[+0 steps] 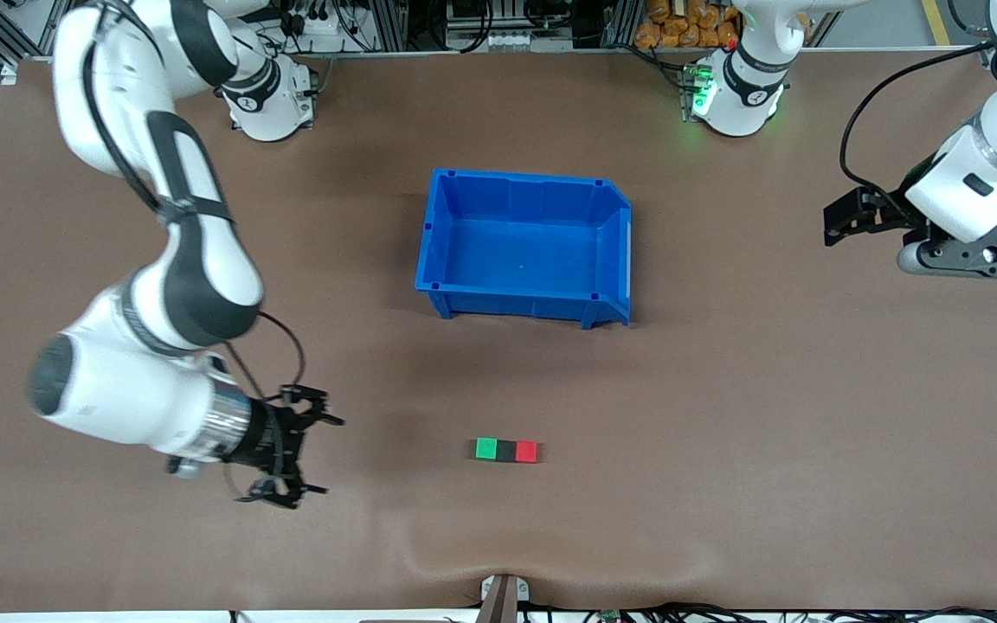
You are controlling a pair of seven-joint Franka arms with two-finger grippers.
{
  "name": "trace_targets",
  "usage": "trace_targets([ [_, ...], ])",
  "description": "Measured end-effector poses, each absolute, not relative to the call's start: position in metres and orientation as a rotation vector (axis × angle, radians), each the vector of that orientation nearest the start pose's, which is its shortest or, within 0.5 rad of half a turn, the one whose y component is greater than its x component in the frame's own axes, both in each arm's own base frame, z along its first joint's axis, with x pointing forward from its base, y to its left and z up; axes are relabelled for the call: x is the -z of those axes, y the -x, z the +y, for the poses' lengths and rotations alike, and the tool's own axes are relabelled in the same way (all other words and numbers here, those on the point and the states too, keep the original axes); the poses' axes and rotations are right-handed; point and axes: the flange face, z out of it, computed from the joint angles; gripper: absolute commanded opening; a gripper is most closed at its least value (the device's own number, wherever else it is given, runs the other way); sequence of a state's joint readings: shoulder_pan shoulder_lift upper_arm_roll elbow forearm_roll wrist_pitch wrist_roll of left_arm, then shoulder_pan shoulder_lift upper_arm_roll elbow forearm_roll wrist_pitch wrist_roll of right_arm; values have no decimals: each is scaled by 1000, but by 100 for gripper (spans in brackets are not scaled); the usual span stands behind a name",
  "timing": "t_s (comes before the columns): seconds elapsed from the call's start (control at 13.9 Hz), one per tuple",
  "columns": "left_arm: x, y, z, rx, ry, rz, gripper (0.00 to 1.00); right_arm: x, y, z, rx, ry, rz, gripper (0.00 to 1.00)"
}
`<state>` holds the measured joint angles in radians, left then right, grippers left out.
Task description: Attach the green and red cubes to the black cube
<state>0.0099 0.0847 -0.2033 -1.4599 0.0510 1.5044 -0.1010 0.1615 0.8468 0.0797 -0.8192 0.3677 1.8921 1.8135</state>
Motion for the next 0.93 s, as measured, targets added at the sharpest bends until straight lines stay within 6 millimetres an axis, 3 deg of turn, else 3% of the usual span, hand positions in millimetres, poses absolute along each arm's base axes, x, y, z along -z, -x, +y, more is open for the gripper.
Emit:
trace_targets([
  [0.14, -632, -557, -102, -62, 3092, 144, 100, -478, -765, 141, -315, 1894, 1958, 100],
  [0.29, -640, -551, -100, -53, 3089, 139, 100, -498, -756, 106, -320, 2020, 1863, 100],
  [0.72, -649, -540, -94, -76, 3081, 123, 100, -544, -724, 72, -305, 2343, 1567, 100],
  [0.93, -653, -536, -93, -81, 3081, 120, 100, -562, -707, 46, -325, 2463, 1424, 100],
])
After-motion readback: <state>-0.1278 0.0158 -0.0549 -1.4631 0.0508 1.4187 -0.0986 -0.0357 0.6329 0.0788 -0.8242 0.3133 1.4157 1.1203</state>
